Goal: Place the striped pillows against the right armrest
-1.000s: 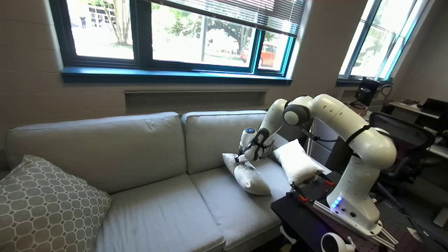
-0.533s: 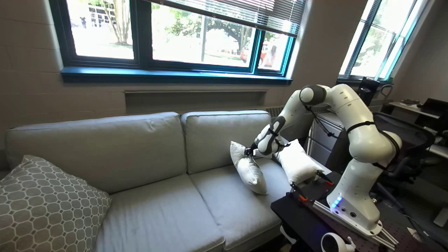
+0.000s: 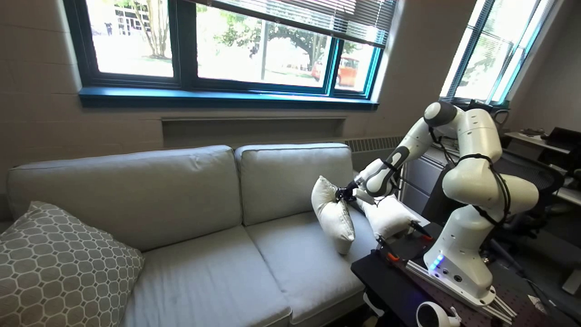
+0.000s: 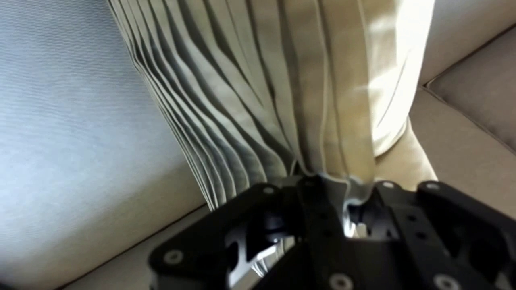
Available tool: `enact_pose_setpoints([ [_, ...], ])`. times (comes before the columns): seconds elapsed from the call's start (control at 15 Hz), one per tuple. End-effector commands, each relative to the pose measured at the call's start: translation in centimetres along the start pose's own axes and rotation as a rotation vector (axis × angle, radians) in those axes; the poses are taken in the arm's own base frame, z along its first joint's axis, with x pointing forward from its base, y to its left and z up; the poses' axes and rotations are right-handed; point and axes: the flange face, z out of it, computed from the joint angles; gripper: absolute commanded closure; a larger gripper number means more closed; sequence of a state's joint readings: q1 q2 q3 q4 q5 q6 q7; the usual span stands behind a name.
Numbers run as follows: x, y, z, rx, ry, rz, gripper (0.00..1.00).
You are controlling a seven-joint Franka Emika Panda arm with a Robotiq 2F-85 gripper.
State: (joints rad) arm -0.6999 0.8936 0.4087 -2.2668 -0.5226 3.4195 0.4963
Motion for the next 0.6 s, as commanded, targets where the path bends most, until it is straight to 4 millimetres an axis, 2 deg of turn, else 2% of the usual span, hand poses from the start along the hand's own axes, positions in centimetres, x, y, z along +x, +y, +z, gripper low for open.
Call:
enact_pose_setpoints([
  [0.0,1.6,6.0,-5.7,0.000,0.057,0.115,0.92],
  [0.13,3.0,10.1,-8.7,-0.022,0.102,0.176,0.92],
  [0.27,4.4,12.9,-11.0,-0.033,0.142,0.221,0.92],
  [0.4,5.5,14.0,-12.3,-0.020,0.155,0.230,0.92],
  [0.53,6.4,13.1,-12.7,0.009,0.134,0.203,0.93],
])
